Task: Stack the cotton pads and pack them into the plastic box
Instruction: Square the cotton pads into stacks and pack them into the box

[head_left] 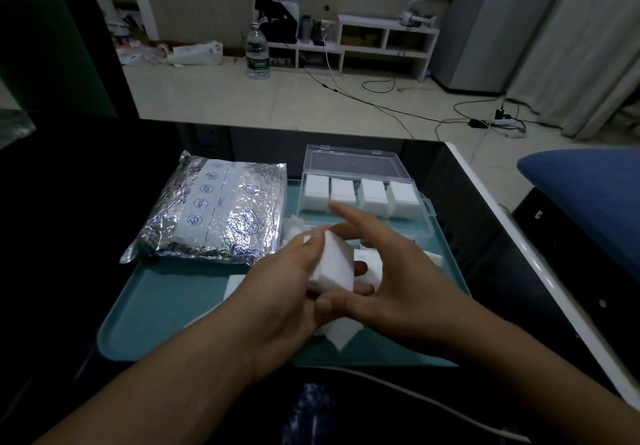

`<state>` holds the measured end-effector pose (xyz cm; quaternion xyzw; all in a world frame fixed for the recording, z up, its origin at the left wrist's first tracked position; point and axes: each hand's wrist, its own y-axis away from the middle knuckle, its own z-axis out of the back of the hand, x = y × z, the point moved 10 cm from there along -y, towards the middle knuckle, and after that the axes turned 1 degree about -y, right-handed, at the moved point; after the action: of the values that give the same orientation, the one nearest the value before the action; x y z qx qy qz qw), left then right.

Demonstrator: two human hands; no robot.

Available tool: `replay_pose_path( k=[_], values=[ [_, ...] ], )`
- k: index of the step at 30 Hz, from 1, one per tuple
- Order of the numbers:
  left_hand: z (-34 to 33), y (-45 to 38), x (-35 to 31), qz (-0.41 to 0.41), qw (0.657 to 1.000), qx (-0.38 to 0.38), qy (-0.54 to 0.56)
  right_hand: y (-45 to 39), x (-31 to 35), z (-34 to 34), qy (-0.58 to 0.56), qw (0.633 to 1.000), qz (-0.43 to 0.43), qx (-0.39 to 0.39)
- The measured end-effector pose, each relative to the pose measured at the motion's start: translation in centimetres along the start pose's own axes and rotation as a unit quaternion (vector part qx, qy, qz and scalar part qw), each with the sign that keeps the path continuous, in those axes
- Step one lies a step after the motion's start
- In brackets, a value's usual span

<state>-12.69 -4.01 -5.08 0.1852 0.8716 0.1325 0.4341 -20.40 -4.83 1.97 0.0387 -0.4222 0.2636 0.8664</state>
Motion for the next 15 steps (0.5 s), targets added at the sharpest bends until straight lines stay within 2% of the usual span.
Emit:
replay_pose_path(
  k=[4, 6, 11, 13, 15],
  values=[
    [0.8, 0.1, -2.3, -0.050, 0.998, -0.026, 0.025, 0.0, -1.6, 1.7, 0.015, 0.998, -0.002, -0.054],
    [1.2, 0.2, -3.2, -0.049, 0.998, -0.024, 0.029, 0.2, -2.1, 2.4, 0.069, 0.996, 0.007, -0.061],
    [1.4, 0.5, -3.7, -0.051, 0.998, -0.029, 0.028, 0.6, -2.5, -0.9, 0.178, 0.982, 0.034, 0.059],
    [1.4, 0.5, -3.5, -0.051, 0.998, -0.036, 0.033, 0.7, -2.3, -3.1, 0.282, 0.950, 0.066, 0.119],
    [1.6, 0.5, -3.3, -0.048, 0.997, -0.044, 0.032, 0.7, -2.5, -4.4, 0.352, 0.920, 0.058, 0.159]
  ],
)
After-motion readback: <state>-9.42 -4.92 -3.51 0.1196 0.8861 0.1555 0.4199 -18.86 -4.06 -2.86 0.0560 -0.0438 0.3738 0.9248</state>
